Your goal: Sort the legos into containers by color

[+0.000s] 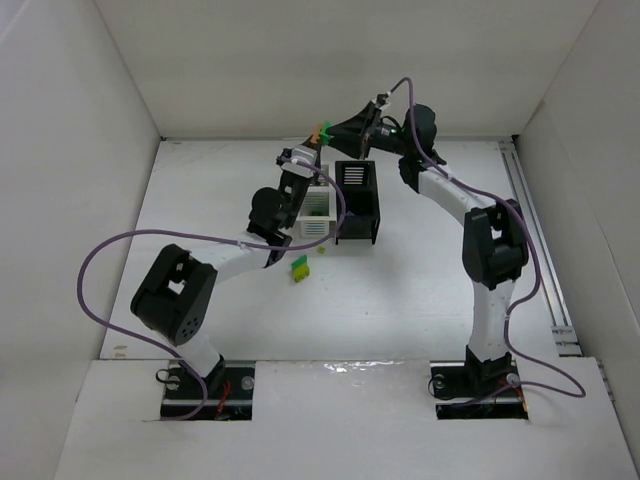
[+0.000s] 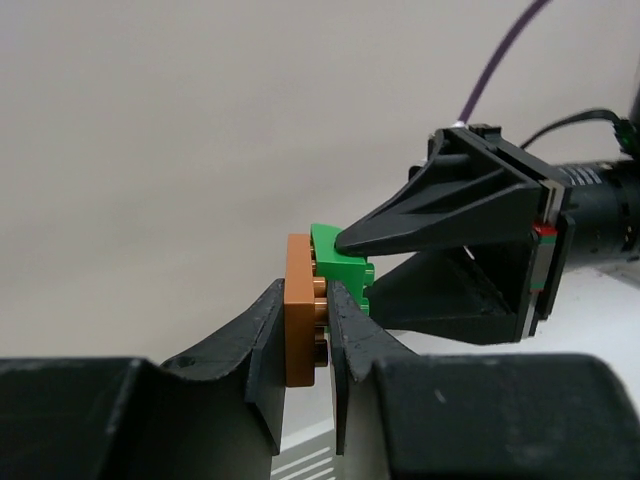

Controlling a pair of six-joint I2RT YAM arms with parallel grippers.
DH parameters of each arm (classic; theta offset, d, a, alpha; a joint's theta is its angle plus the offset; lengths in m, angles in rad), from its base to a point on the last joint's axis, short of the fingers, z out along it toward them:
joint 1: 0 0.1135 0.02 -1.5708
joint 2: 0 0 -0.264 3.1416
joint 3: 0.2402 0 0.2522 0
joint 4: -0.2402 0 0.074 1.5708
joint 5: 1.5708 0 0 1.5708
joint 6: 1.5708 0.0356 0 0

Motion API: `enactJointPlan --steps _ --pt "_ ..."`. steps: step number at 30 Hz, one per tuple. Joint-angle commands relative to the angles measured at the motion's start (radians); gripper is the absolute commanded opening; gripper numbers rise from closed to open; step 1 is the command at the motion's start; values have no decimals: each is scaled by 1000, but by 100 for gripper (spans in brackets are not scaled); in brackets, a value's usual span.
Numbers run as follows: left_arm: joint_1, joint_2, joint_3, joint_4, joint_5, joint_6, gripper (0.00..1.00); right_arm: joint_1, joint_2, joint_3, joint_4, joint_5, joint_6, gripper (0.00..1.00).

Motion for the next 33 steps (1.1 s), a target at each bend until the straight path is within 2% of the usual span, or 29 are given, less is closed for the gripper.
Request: enactJointPlan --steps 1,10,13,15,16,18,20,21,22,23,25,28,30,32,33 --pt "31 19 80 30 -117 -85 0 18 -15 30 114 -13 27 0" --pt "80 19 124 -15 -181 -149 0 -29 -67 -40 123 -4 16 0" --pt "99 -1 133 -36 -191 -139 0 -52 -88 -80 134 -42 -30 0" --pt "138 -50 133 -102 -191 -174 0 -68 -119 -103 134 -74 -129 0" --pt "157 -65 133 -128 -179 -194 0 -80 -119 -125 134 -134 -192 0" --pt "201 -115 133 -186 -145 -234 0 -80 -159 -137 88 -212 -442 0" --pt "256 -149 123 -260 -86 -278 0 -54 -195 -137 -210 -213 -690 0" --pt "273 -165 123 -289 -66 -294 0 -42 -238 -137 -313 -185 -925 0" --pt "298 -189 123 -359 -52 -307 0 -27 -260 -148 -448 -155 -1022 0" --pt "307 -199 123 -392 -52 -320 0 7 -278 -148 -495 -77 -1099 0" --pt "321 -228 123 -442 -41 -332 0 35 -304 -175 -526 -33 -1224 0" --pt "342 -246 114 -531 -13 -341 0 107 -332 -184 -630 120 -1404 0" --pt "367 -255 144 -655 25 -370 0 174 -332 -185 -676 257 -1499 0" --pt "396 -255 195 -746 74 -433 0 220 -332 -185 -676 347 -1602 0" --pt "433 -242 210 -825 159 -455 0 242 -321 -185 -676 387 -1628 0"
